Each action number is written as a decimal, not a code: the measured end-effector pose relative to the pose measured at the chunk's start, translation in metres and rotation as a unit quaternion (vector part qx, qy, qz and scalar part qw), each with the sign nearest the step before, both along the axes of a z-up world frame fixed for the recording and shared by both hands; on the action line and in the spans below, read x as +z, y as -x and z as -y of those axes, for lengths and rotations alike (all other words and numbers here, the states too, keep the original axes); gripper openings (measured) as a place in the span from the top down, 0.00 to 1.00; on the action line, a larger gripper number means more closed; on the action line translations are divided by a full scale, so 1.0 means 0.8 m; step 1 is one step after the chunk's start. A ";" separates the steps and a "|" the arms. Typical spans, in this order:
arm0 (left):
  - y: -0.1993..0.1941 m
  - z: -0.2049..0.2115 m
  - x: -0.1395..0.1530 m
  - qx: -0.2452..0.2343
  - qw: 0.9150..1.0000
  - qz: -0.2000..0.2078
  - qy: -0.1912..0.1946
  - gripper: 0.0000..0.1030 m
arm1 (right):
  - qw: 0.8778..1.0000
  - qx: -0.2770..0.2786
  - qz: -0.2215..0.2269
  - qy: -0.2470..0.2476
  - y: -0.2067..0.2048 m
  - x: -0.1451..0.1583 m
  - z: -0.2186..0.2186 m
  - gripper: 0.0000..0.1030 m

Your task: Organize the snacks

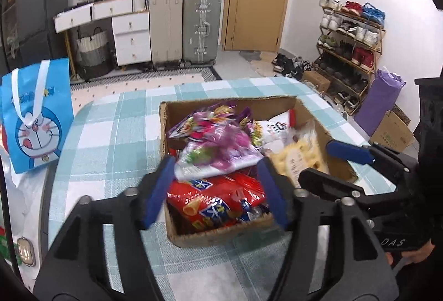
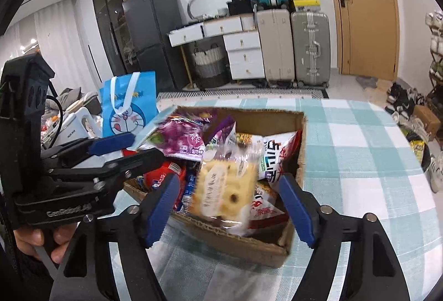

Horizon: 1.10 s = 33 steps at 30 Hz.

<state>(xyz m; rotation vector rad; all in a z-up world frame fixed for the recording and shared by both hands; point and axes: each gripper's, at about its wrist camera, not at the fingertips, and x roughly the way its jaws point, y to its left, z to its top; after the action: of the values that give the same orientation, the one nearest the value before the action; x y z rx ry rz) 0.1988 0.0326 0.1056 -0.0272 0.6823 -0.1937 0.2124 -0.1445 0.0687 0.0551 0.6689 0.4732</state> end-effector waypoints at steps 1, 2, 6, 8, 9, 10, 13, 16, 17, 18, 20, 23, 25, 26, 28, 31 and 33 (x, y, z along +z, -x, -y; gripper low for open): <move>0.005 0.000 0.002 0.005 1.000 0.007 -0.006 0.20 | 1.000 0.002 0.003 -0.003 0.004 0.002 0.003 0.19; 0.010 -0.001 0.005 0.009 1.000 0.018 -0.011 0.18 | 1.000 -0.001 0.007 -0.003 0.007 0.003 0.006 0.13; 0.032 -0.007 0.012 0.010 1.000 0.029 -0.006 0.17 | 1.000 -0.008 0.015 -0.017 0.021 0.005 0.018 0.02; 0.040 -0.013 0.012 0.015 0.999 0.035 -0.002 0.16 | 0.999 -0.011 0.014 -0.029 0.024 0.005 0.023 0.01; 0.044 -0.016 0.012 0.018 0.999 0.035 0.001 0.12 | 0.999 -0.012 0.015 -0.033 0.027 0.004 0.025 0.01; 0.050 -0.019 0.012 0.020 0.999 0.037 0.004 0.10 | 0.999 -0.013 0.017 -0.038 0.030 0.004 0.028 0.01; 0.068 -0.028 0.010 0.032 0.998 0.053 0.012 0.00 | 0.999 -0.011 0.031 -0.043 0.044 0.005 0.029 0.01; 0.083 -0.035 0.007 0.035 0.998 0.054 0.020 0.00 | 0.998 -0.010 0.051 -0.040 0.054 0.004 0.030 0.01; 0.087 -0.037 0.005 0.036 0.998 0.055 0.023 0.00 | 0.998 -0.009 0.055 -0.040 0.057 0.003 0.030 0.01; 0.091 -0.036 0.004 0.036 0.997 0.057 0.023 0.00 | 0.997 -0.006 0.060 -0.038 0.061 0.003 0.029 0.01; 0.097 -0.036 0.000 0.038 0.997 0.060 0.024 0.00 | 0.997 0.000 0.073 -0.039 0.069 0.001 0.029 0.01; 0.106 -0.033 -0.007 0.040 0.997 0.065 0.026 0.00 | 0.995 0.003 0.090 -0.039 0.080 -0.001 0.030 0.01; 0.114 -0.029 -0.012 0.043 0.996 0.077 0.023 0.00 | 0.995 0.008 0.095 -0.038 0.085 -0.003 0.029 0.01; 0.116 -0.028 -0.015 0.044 0.996 0.080 0.021 0.00 | 0.995 0.009 0.097 -0.038 0.088 -0.004 0.030 0.01; 0.122 -0.024 -0.020 0.047 0.995 0.083 0.017 0.00 | 0.994 0.015 0.104 -0.040 0.094 -0.006 0.030 0.01; 0.129 -0.023 -0.027 0.052 0.995 0.088 0.017 0.00 | 0.992 0.018 0.113 -0.044 0.105 -0.009 0.032 0.01; 0.135 -0.023 -0.033 0.055 0.994 0.090 0.018 0.00 | 0.992 0.018 0.118 -0.043 0.110 -0.012 0.034 0.01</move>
<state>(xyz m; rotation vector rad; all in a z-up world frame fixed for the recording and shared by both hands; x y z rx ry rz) 0.0912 0.0513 0.0789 -0.0800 0.4952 -0.1006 0.1242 -0.1715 0.0594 0.0679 0.4172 0.5345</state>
